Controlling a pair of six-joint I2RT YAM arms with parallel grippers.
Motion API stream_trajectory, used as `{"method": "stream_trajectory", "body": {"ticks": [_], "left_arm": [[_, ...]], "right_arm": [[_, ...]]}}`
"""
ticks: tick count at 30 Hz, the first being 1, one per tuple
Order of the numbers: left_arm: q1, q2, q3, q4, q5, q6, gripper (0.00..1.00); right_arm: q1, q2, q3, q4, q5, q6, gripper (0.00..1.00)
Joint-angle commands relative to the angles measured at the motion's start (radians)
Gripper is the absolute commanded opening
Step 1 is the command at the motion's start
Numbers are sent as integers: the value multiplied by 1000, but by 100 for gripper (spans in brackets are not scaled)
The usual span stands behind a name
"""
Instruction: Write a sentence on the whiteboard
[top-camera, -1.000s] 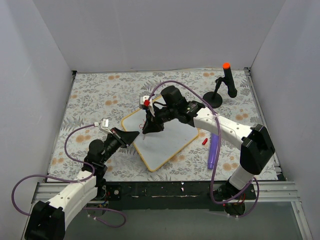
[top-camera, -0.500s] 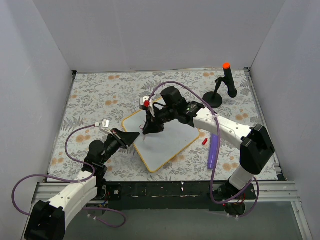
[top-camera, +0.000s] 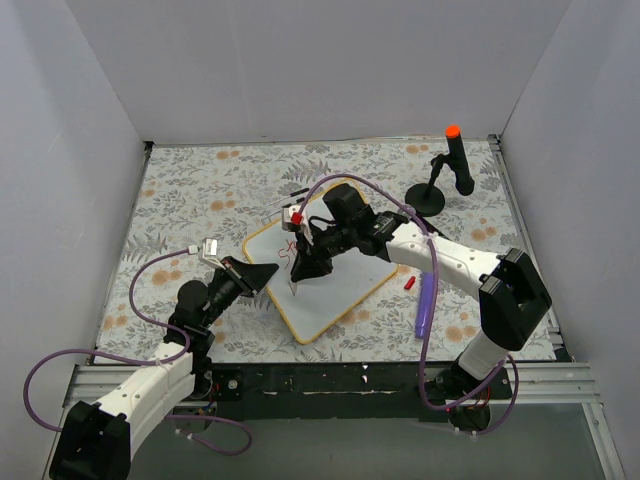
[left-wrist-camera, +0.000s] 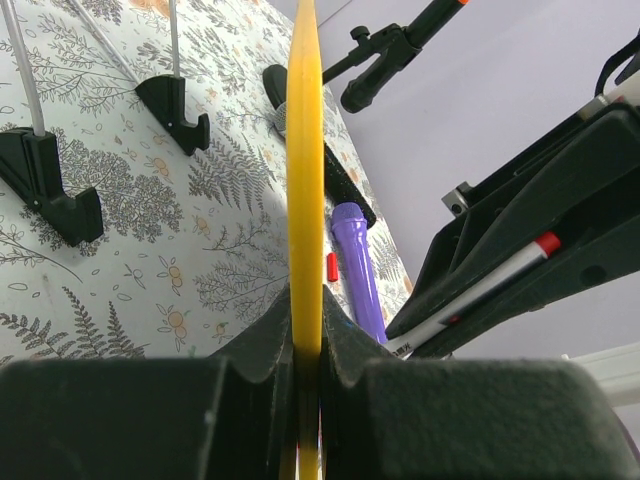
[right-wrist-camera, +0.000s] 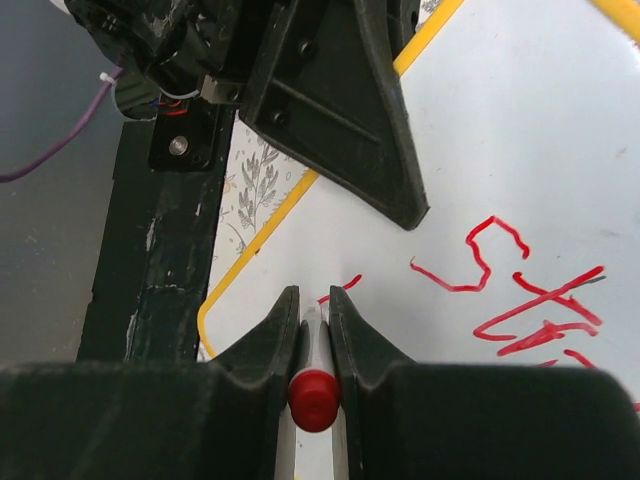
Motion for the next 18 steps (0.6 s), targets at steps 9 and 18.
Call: {"method": "stream_trajectory", "body": {"ticks": [9, 18], "left_arm": [[-3, -19, 19, 179, 5, -20, 0], [-3, -17, 14, 183, 7, -20, 0]], "right_arm": [[15, -26, -47, 22, 28, -37, 1], [17, -13, 37, -14, 36, -47, 1]]}}
